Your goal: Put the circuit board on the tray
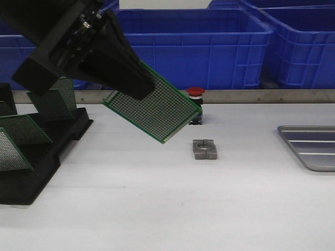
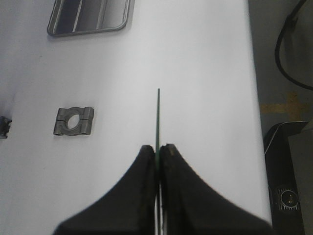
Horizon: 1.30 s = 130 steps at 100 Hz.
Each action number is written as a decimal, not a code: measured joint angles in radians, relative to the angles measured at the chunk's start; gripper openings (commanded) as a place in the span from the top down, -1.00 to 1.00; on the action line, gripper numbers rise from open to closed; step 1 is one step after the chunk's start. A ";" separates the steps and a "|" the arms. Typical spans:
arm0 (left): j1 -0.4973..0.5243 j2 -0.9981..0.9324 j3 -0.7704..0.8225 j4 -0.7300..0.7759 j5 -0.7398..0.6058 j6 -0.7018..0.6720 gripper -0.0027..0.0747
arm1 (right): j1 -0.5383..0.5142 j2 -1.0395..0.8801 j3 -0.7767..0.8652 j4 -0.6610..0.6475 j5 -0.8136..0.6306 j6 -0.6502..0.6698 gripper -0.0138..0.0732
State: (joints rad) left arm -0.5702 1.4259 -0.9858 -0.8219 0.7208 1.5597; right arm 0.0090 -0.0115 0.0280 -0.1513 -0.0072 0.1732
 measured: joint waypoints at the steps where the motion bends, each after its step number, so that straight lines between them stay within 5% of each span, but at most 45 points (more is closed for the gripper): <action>1: -0.002 0.000 0.000 0.000 0.000 0.000 0.98 | 0.000 0.000 0.000 0.000 0.000 0.000 0.82; 14: -0.006 0.001 0.000 -0.004 0.002 0.000 0.98 | 0.000 0.000 -0.013 0.033 0.032 0.023 0.82; 54: -0.006 0.001 0.000 -0.004 0.002 -0.002 0.98 | 0.000 0.193 -0.346 0.113 0.478 0.040 0.82; 67: -0.006 0.001 0.000 -0.004 0.002 -0.002 0.98 | 0.000 0.322 -0.424 0.169 0.550 0.000 0.59; 90: -0.006 0.001 0.000 -0.004 0.002 -0.002 0.98 | 0.000 0.547 -0.542 0.378 0.613 -0.268 -0.44; 110: -0.006 0.001 0.000 -0.004 0.002 -0.002 0.98 | 0.000 0.704 -0.594 0.670 0.648 -0.537 -0.48; 130: -0.006 0.001 0.000 -0.004 0.002 -0.002 0.98 | 0.084 0.826 -0.617 0.989 0.656 -0.945 -0.48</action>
State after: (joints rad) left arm -0.5766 1.4265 -0.9858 -0.8260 0.7231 1.5580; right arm 0.0929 0.8142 -0.5892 0.8374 0.6483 -0.7716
